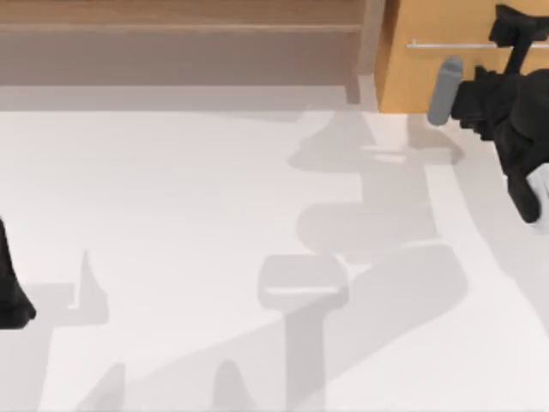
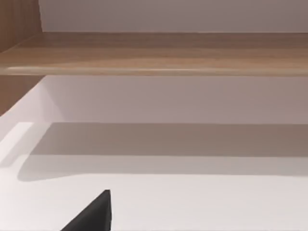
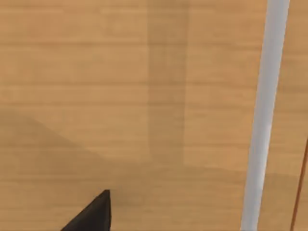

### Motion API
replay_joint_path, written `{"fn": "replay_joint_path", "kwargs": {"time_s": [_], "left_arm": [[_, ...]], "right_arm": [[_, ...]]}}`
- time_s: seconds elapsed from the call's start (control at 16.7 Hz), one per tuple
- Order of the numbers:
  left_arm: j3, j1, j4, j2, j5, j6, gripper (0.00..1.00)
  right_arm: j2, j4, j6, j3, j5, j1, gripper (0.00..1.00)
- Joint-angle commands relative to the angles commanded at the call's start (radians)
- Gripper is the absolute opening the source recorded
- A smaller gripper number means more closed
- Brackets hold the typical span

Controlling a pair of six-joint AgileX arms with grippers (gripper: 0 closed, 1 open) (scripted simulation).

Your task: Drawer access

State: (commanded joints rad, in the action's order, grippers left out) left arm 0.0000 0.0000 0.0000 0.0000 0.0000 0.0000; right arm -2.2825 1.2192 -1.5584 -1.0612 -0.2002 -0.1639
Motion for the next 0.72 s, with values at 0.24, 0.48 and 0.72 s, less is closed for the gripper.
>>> {"fn": "replay_joint_path", "kwargs": {"time_s": [0.24, 0.48, 0.72], "left_arm": [[0.000, 0.000, 0.000, 0.000, 0.000, 0.000, 1.00], [0.000, 0.000, 0.000, 0.000, 0.000, 0.000, 1.00], [0.000, 0.000, 0.000, 0.000, 0.000, 0.000, 1.00]], "right_arm": [[0.000, 0.000, 0.000, 0.000, 0.000, 0.000, 0.70], [0.000, 0.000, 0.000, 0.000, 0.000, 0.000, 0.40], [0.000, 0.000, 0.000, 0.000, 0.000, 0.000, 0.10]]}}
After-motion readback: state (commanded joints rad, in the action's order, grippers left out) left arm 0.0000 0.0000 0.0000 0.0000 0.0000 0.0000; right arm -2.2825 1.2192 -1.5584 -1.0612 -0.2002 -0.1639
